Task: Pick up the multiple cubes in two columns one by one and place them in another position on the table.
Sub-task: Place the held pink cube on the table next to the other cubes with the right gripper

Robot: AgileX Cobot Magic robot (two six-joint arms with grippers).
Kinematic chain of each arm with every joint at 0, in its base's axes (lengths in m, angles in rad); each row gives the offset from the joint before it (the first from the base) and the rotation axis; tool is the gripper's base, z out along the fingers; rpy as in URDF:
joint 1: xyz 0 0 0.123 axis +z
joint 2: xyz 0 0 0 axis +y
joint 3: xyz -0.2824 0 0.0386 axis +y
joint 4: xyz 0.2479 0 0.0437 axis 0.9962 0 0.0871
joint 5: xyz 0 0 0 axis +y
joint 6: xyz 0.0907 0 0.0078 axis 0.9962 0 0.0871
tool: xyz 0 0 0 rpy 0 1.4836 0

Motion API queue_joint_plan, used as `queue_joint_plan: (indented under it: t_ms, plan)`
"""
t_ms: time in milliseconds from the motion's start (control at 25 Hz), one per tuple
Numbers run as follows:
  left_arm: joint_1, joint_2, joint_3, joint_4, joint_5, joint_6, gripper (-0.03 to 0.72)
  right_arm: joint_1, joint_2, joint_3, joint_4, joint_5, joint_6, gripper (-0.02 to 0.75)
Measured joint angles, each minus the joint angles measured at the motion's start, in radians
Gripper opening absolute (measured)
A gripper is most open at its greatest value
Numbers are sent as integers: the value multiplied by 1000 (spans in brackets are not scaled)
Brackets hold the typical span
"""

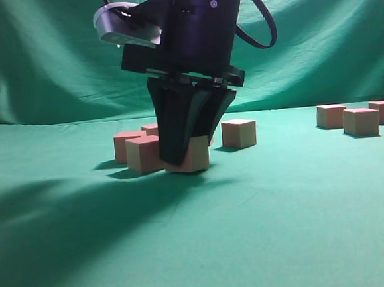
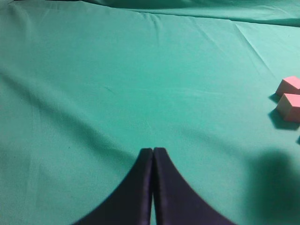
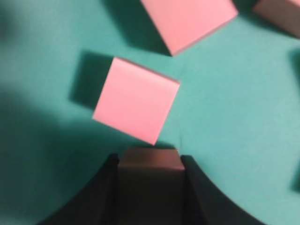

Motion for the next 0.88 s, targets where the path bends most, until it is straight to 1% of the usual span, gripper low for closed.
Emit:
queue_joint_plan:
  t_ms: [320,520,560,600,640,680,720,760,800,880]
  plan:
    - [0,0,0,0,0,0,0,0,6,-7,9,9,-7,253]
    - [0,0,0,0,0,0,0,0,16,-87,6,106,-7,526]
    - [0,0,0,0,0,0,0,0,16,-112,1,140,-7,576]
    - [0,0,0,0,0,0,0,0,16,-146,-11,177,-4,609]
    - [0,0,0,0,0,0,0,0,16,-183,-26,213,4,630]
    - [0,0,0,0,0,0,0,0,16,-215,-46,250,19,613]
    - [0,0,0,0,0,0,0,0,16,-255,-65,273,40,613]
    - [0,0,0,0,0,0,0,0,16,-294,-94,283,74,613]
    - [0,0,0,0,0,0,0,0,16,-330,-127,287,121,639]
    - [0,0,0,0,0,0,0,0,7,-378,-201,292,215,639]
